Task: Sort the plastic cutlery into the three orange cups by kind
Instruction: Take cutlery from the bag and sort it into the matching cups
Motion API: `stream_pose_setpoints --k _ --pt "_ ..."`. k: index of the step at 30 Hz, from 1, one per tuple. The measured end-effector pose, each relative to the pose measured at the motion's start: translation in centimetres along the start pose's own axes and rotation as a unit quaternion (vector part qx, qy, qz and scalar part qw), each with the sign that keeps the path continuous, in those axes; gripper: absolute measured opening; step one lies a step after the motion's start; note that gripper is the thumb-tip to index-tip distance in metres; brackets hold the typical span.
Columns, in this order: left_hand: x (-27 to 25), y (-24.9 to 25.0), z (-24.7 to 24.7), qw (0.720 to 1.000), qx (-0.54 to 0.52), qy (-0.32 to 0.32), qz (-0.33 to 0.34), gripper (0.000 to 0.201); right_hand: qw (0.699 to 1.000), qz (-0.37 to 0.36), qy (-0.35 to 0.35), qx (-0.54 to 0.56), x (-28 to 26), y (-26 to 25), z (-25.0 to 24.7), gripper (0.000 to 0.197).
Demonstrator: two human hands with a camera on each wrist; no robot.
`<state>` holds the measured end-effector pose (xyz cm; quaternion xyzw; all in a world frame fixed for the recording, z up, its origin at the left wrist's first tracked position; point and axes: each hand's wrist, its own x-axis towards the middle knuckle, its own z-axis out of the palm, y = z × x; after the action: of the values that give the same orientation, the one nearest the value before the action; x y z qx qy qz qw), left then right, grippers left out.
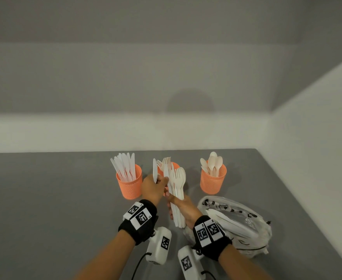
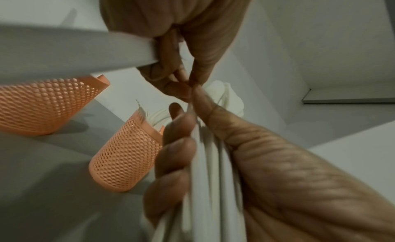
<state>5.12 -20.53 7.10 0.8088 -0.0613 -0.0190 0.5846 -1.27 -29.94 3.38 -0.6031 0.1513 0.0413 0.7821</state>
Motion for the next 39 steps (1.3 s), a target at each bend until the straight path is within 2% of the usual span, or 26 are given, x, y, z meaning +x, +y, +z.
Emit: stream_pose_setpoints --k 3,6,8,10,14,18,22,26,33,39 --pt "0.1 0.3 -0.2 0.999 -0.026 0.031 -0.007 0.012 0.999 0.02 0.015 0.022 -0.1 -0.3 -0.1 0.018" --pt "1.0 0.1 -0.7 0.992 -0.087 0.068 -0.052 0.022 0.998 0.04 0.022 0.038 0.0 -0.4 -0.2 0.016" --pt "1.8 -0.1 -1.3 0.987 -0.114 0.084 -0.074 0.032 0.997 0.055 0.005 0.06 0.1 -0.3 -0.3 0.008" --pt "2.2 0.0 -1.8 0.982 -0.149 0.065 -0.097 0.04 0.994 0.07 -0.013 0.087 0.1 -0.5 -0.3 0.007" --pt "1.9 1.0 -2.2 0.968 -0.222 -0.003 -0.116 0.027 0.991 0.088 -0.037 0.098 0.0 -0.9 -0.2 0.012" --pt "1.9 2.3 -2.5 0.981 -0.152 -0.075 -0.094 0.022 0.995 0.08 -0.029 0.057 0.0 -0.9 0.1 0.014" --pt "2.2 2.9 -2.3 0.987 -0.07 -0.138 -0.05 0.034 0.997 0.07 -0.031 0.013 -0.1 -0.9 0.6 0.016" --pt "2.5 3.2 -2.3 0.99 -0.042 -0.129 -0.043 0.039 0.997 0.07 -0.04 0.01 -0.1 -1.1 0.6 0.012" --pt "3.5 4.2 -3.0 0.989 -0.128 -0.06 -0.034 0.032 0.997 0.066 -0.025 0.027 0.1 -1.4 0.5 0.02" --pt "2.5 3.6 -2.2 0.988 -0.089 -0.124 -0.006 0.024 0.998 0.054 -0.016 0.022 0.4 -1.5 1.1 0.014"
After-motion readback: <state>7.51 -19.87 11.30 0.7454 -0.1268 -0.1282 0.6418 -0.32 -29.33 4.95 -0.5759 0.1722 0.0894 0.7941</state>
